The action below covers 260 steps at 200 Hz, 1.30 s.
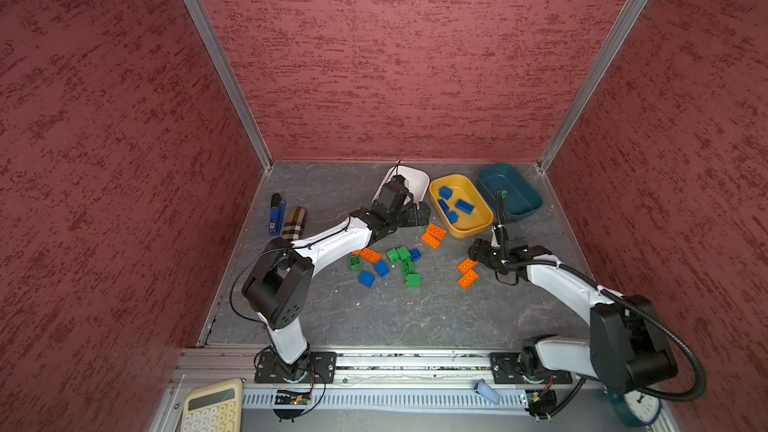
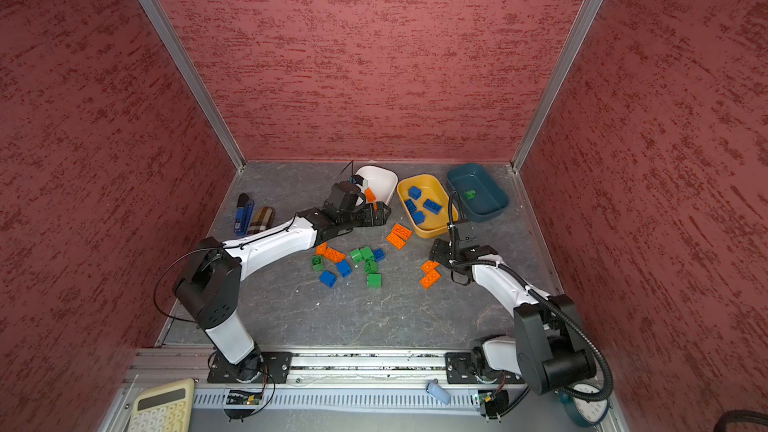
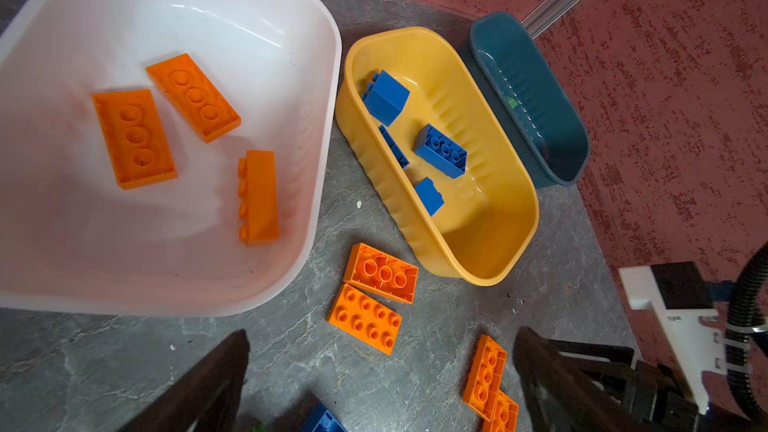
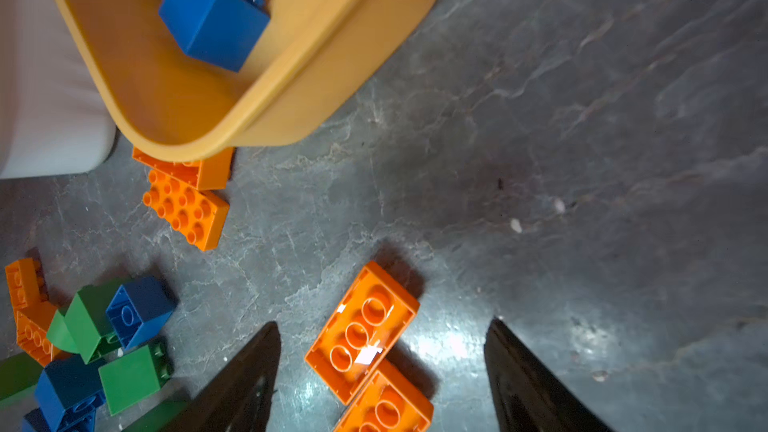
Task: Sort the legos into containers by color
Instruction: 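Move the right gripper down to the orange bricks beside the yellow tub, then grasp an orange brick beside the yellow tub with the right gripper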
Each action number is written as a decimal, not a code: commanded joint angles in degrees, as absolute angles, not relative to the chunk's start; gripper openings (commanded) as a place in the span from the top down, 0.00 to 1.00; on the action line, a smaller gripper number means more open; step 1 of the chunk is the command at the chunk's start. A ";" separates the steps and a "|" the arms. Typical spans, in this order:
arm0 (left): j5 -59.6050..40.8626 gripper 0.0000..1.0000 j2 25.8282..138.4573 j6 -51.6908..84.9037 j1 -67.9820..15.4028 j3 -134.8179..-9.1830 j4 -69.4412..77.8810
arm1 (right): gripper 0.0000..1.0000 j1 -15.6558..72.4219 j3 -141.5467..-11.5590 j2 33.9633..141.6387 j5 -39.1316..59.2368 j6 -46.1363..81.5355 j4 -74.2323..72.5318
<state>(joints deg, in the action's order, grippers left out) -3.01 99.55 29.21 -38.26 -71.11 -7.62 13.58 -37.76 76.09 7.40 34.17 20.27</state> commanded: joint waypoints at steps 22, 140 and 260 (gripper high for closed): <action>-0.80 0.00 99.87 26.37 -39.43 -72.69 -7.53 | 0.22 15.00 -40.53 81.81 10.85 35.96 21.58; -0.98 0.01 100.35 26.63 -38.96 -72.92 -7.77 | 0.24 21.38 -46.59 90.33 8.72 38.08 19.54; -2.60 0.01 97.89 28.83 -35.56 -69.22 -8.32 | 0.60 30.39 -51.65 96.74 -7.17 30.52 27.54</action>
